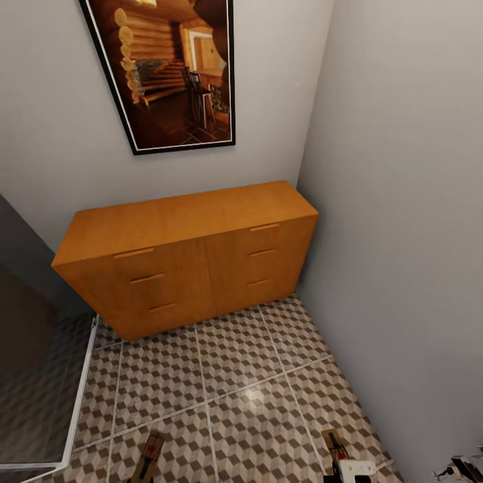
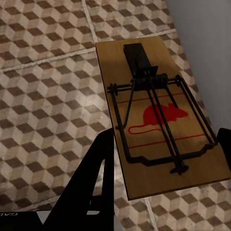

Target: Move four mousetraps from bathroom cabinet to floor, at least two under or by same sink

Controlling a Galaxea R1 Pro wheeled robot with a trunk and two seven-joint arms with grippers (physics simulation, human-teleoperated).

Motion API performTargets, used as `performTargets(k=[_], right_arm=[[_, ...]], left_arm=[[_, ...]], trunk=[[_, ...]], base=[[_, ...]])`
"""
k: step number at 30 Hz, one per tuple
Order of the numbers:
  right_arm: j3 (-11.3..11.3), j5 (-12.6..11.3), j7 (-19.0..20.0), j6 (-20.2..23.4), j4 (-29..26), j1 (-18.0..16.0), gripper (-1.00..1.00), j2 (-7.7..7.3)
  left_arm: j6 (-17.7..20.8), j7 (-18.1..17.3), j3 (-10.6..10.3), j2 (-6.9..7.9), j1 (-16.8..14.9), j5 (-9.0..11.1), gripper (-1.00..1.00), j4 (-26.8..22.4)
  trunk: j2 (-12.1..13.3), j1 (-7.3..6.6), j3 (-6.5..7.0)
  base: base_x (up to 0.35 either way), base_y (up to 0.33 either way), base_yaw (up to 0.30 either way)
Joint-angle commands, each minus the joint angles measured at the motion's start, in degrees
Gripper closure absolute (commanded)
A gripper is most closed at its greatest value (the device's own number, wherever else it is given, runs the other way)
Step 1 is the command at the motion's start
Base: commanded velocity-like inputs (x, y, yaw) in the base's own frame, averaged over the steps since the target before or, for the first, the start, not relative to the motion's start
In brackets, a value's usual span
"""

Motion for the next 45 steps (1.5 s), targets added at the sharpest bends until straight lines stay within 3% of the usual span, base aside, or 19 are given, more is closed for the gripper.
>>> performTargets(k=[1, 6, 10, 14, 20, 26, 27, 29, 32, 35, 39, 45], right_arm=[[0.5, -0.5, -0.4, -0.2, 0.0, 0.0, 1.00, -0.02], [0.5, -0.5, -0.4, -0.2, 0.0, 0.0, 1.00, 0.13], [0.5, -0.5, -0.4, -0.2, 0.0, 0.0, 1.00, 0.17], [0.5, -0.5, -0.4, -0.2, 0.0, 0.0, 1.00, 0.22], [0.5, -0.5, -0.4, -0.2, 0.1, 0.0, 1.00, 0.19], [0.5, -0.5, -0.4, -0.2, 0.1, 0.0, 1.00, 0.20], [0.5, -0.5, -0.4, -0.2, 0.1, 0.0, 1.00, 0.19], [0.5, -0.5, -0.4, -0.2, 0.1, 0.0, 1.00, 0.19], [0.5, -0.5, -0.4, -0.2, 0.1, 0.0, 1.00, 0.22], [0.5, -0.4, -0.4, -0.2, 0.1, 0.0, 1.00, 0.25], [0.6, -0.4, -0.4, -0.2, 0.1, 0.0, 1.00, 0.31], [0.6, -0.5, -0.4, -0.5, 0.1, 0.0, 1.00, 0.37]], left_arm=[[0.1, 0.6, -0.5, 0.02, 0.0, 0.0, 1.00, 0.2], [4.3, 0.9, 0.3, -0.17, 0.0, 0.1, 1.00, 0.5], [7.2, 2.3, 3.1, -0.24, 0.0, 1.0, 1.00, -0.4], [7.7, 2.7, 4.7, -0.13, 0.0, 1.3, 1.00, -2.1], [7.7, 2.7, 5.1, 0.31, 0.0, 1.2, 1.00, -3.5], [8.1, 2.7, 5.2, 0.38, -0.1, 1.1, 1.00, -10.3], [7.9, 2.8, 5.1, 0.75, -0.1, 1.1, 1.00, -13.0], [8.0, 2.8, 5.0, 2.85, -0.1, 1.2, 1.00, -17.1], [8.1, 3.0, 4.9, 4.44, -0.1, 1.2, 1.00, -19.5], [8.1, 3.1, 4.9, 4.78, -0.1, 1.3, 1.00, -18.0], [7.5, 2.9, 4.8, 4.88, 0.0, 1.3, 1.00, -10.3], [6.2, 3.0, 4.9, 5.04, 0.0, 1.5, 1.00, -7.0]], trunk=[[-0.1, 0.02, -0.07], [-0.1, 0.02, -0.07], [-0.1, 0.02, -0.07], [-0.1, 0.02, -0.07], [-0.1, 0.02, -0.07], [-0.1, 0.02, -0.07], [-0.1, 0.02, -0.07], [-0.1, 0.02, -0.07], [-0.1, 0.02, -0.07], [-0.1, 0.02, -0.07], [-0.1, 0.02, -0.07], [-0.1, 0.02, 0.18]], base=[[0.000, 0.000, 0.000], [0.000, 0.000, 0.000], [0.000, 0.000, 0.000], [0.000, 0.000, 0.000], [0.000, 0.000, 0.000], [0.000, 0.000, 0.000], [0.000, 0.000, 0.000], [0.018, 0.000, 0.000], [0.041, 0.000, 0.000], [0.017, 0.000, 0.000], [0.004, 0.000, 0.000], [0.000, 0.000, 0.000]])
